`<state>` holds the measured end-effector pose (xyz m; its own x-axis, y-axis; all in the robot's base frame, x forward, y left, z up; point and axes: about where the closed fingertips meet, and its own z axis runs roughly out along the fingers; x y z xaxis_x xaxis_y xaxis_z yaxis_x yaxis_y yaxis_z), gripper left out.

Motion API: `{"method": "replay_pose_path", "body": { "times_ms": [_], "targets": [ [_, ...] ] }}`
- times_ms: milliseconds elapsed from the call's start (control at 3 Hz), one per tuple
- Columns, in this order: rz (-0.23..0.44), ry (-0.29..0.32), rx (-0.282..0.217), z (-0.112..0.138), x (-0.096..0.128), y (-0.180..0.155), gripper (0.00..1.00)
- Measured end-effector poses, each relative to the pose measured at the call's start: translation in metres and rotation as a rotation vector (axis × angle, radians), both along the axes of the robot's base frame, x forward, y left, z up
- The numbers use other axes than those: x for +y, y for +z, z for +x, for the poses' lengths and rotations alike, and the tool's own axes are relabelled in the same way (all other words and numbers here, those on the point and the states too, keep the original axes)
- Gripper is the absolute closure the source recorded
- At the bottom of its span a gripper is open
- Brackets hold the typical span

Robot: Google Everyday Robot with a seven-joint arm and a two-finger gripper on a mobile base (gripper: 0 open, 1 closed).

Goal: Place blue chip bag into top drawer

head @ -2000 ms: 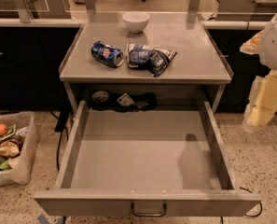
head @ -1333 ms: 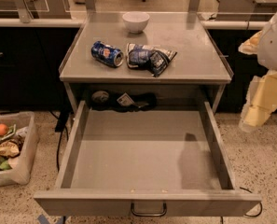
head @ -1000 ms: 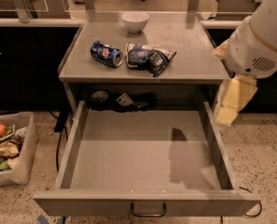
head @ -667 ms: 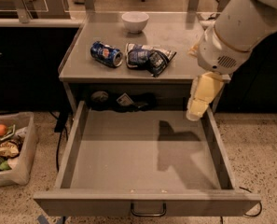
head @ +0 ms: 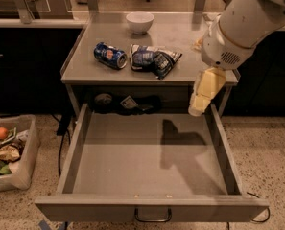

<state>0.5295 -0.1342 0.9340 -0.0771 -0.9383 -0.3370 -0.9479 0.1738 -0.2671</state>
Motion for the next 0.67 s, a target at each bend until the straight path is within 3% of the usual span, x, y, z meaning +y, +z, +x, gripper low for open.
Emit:
{"method": "replay_pose_path", "body": {
  "times_ms": [333, 667],
  "targets": [
    [-0.001, 0.003, -0.081, 0.05, 0.012, 0.015, 0.0],
    [0.049, 0.022, -0.147, 0.136, 0.062, 0.031, 0.0]
  ]
}}
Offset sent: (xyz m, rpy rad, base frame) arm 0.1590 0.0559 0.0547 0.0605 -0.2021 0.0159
